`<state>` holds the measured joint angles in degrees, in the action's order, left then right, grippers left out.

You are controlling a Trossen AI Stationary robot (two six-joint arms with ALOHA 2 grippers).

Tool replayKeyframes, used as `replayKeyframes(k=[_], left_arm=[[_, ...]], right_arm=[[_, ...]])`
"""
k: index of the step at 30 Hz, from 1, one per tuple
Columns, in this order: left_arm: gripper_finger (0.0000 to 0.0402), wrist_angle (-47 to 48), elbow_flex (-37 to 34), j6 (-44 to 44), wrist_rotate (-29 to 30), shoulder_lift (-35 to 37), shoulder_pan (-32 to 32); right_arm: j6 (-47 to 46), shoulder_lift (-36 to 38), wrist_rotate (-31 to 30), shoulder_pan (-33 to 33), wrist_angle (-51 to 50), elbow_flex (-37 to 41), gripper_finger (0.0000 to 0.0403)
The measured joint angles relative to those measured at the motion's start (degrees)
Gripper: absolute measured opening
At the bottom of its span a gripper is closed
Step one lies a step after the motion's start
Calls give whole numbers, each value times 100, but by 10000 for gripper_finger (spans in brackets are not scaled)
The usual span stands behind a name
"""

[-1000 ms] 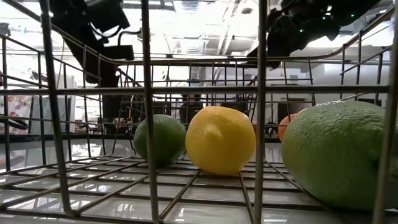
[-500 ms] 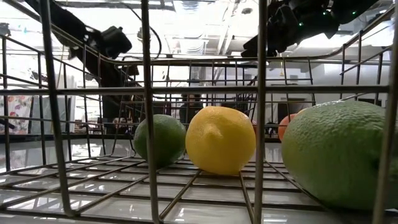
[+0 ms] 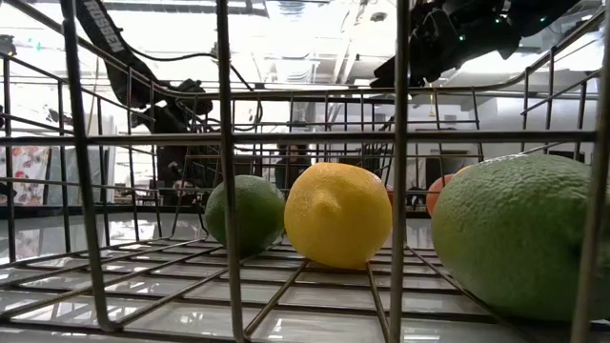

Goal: Sort produce into baskets
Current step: Put the white garlic into the black wire basket

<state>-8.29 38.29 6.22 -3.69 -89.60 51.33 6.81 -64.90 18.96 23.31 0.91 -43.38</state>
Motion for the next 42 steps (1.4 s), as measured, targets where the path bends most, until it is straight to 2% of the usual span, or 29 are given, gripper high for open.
replayKeyframes(k=[5, 8, 11, 14, 26, 37, 42], left_arm=[[221, -224, 87, -237, -50, -152, -33], [262, -339, 87, -236, 49, -159, -65], [286, -610, 87, -189, 222, -236, -123], [294, -862, 93, -112, 372, -376, -218], [269, -922, 473, -26, 442, -1179, -247], [157, -797, 478, 16, 455, -1162, -232], [142, -344, 469, 83, 396, -719, -210]], right_arm=[[116, 0, 9, 33, 81, 0, 255], [116, 0, 15, 48, 78, 0, 255], [149, 0, 17, 46, 78, 0, 255], [222, 0, 22, 44, 105, 0, 255], [234, 0, 22, 45, 125, 0, 255], [224, 0, 22, 46, 127, 0, 255], [221, 0, 22, 46, 100, 0, 255]])
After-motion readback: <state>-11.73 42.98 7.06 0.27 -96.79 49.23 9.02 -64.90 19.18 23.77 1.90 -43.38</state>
